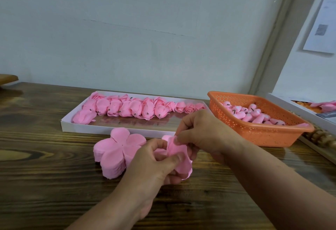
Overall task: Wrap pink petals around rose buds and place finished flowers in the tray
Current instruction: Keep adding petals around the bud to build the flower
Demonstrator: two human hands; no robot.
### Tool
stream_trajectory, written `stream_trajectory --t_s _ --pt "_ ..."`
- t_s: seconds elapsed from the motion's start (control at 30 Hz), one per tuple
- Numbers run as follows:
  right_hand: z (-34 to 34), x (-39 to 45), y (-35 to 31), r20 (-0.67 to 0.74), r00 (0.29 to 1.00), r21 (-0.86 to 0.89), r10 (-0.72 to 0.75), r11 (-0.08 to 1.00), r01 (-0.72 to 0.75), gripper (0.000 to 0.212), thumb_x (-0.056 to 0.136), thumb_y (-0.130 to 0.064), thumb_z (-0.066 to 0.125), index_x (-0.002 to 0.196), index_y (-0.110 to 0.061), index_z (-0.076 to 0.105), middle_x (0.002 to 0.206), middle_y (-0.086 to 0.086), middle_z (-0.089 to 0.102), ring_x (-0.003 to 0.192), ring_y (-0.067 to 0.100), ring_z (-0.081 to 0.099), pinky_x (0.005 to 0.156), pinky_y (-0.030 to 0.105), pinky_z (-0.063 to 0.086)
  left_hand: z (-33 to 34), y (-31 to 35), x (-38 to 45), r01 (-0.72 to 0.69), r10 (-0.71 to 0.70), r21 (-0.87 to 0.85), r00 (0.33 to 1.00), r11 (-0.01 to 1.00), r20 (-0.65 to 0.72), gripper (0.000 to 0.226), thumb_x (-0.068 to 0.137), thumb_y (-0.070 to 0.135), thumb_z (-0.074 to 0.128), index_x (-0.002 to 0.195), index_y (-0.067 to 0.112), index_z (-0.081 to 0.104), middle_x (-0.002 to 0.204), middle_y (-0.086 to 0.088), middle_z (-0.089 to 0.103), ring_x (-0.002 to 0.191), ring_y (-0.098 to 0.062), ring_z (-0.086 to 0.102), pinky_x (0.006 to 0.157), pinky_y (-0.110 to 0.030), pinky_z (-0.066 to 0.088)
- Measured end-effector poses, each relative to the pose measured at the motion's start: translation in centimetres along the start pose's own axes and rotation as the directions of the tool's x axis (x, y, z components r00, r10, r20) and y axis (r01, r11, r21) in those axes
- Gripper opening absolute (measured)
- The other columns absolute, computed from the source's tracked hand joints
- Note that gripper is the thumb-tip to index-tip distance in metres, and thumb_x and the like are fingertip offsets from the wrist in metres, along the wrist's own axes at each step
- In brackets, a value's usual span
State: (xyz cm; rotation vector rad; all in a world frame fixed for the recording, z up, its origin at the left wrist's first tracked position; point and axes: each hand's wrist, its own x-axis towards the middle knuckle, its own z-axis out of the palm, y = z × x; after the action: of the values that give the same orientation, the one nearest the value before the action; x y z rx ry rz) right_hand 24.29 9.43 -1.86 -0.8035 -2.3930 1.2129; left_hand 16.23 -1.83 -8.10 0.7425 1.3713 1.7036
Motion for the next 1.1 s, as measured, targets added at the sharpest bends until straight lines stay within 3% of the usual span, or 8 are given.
stream_trajectory --t_s 0.17,0.3,0.43,0.57,0.73,0.93,1.1 --pt "-0.4 -0.2 -0.1 0.071 0.998 0.017 0.0 1.0 -0.001 0.015 0.076 0.011 0.06 0.065 0.001 0.063 0.054 0.018 0.057 0.041 0.02 0.055 0.04 0.022 0.045 -0.3 0.2 -0.3 0.01 -0.008 -0.03 0.998 1.0 0.06 0.049 0.066 0.037 0.064 0.106 0.01 0.061 0.072 -0.01 0.073 0.058 -0.019 0.069 0.046 -0.022 0.051" --pt "-0.7 -0.6 0.0 0.085 0.996 0.04 -0.038 0.999 0.035 0.012 0.075 0.014 0.062 0.069 0.004 0.064 0.054 0.018 0.058 0.04 0.017 0.056 0.039 0.021 0.045 -0.8 0.4 -0.4 0.109 -0.087 -0.138 0.984 0.984 0.158 0.033 0.087 0.032 0.055 0.102 0.006 0.069 0.086 -0.021 0.073 0.068 -0.026 0.072 0.049 -0.025 0.054" --pt "-0.8 -0.8 -0.2 0.076 0.995 0.062 -0.057 0.997 0.052 0.011 0.075 0.012 0.065 0.068 0.004 0.064 0.051 0.013 0.059 0.039 0.015 0.056 0.039 0.021 0.045 -1.1 0.6 -0.2 0.239 -0.176 -0.256 0.953 0.937 0.245 0.044 0.098 0.031 0.039 0.101 0.0 0.071 0.092 -0.026 0.072 0.072 -0.03 0.072 0.053 -0.027 0.058" --pt "-1.0 -0.9 -0.5 0.087 0.995 0.076 -0.046 0.996 0.04 0.006 0.075 0.013 0.063 0.071 0.009 0.063 0.053 0.018 0.059 0.038 0.015 0.054 0.038 0.021 0.043 -1.2 0.7 0.0 0.221 -0.152 -0.231 0.948 0.947 0.28 0.028 0.085 0.019 0.056 0.088 0.0 0.076 0.086 -0.023 0.072 0.069 -0.024 0.072 0.051 -0.023 0.057" --pt "-1.0 -1.3 -0.8 0.129 0.99 0.108 -0.056 0.993 0.042 0.004 0.076 0.013 0.063 0.073 0.013 0.061 0.054 0.018 0.057 0.037 0.015 0.054 0.037 0.021 0.043 -1.5 0.4 0.0 0.246 -0.16 -0.259 0.936 0.934 0.313 0.028 0.072 0.024 0.062 0.083 0.003 0.078 0.084 -0.019 0.073 0.065 -0.022 0.072 0.048 -0.023 0.055" --pt "-1.1 -1.6 -0.7 0.211 0.976 0.234 -0.058 0.972 0.008 0.015 0.076 0.013 0.065 0.065 0.002 0.064 0.06 0.019 0.057 0.036 0.013 0.052 0.036 0.019 0.041 -1.5 0.3 -0.1 0.29 -0.175 -0.275 0.91 0.917 0.377 0.028 0.069 0.026 0.064 0.08 0.004 0.078 0.078 -0.014 0.072 0.056 -0.017 0.068 0.045 -0.022 0.054" --pt "-1.0 -1.9 -0.7 0.167 0.985 0.317 -0.042 0.948 -0.013 0.006 0.081 0.002 0.064 0.075 0.004 0.065 0.065 0.025 0.057 0.038 0.014 0.052 0.037 0.02 0.042 -1.4 0.5 -0.2 0.31 -0.187 -0.304 0.909 0.901 0.372 0.028 0.071 0.022 0.065 0.085 0.001 0.077 0.08 -0.015 0.072 0.057 -0.017 0.068 0.045 -0.023 0.054"
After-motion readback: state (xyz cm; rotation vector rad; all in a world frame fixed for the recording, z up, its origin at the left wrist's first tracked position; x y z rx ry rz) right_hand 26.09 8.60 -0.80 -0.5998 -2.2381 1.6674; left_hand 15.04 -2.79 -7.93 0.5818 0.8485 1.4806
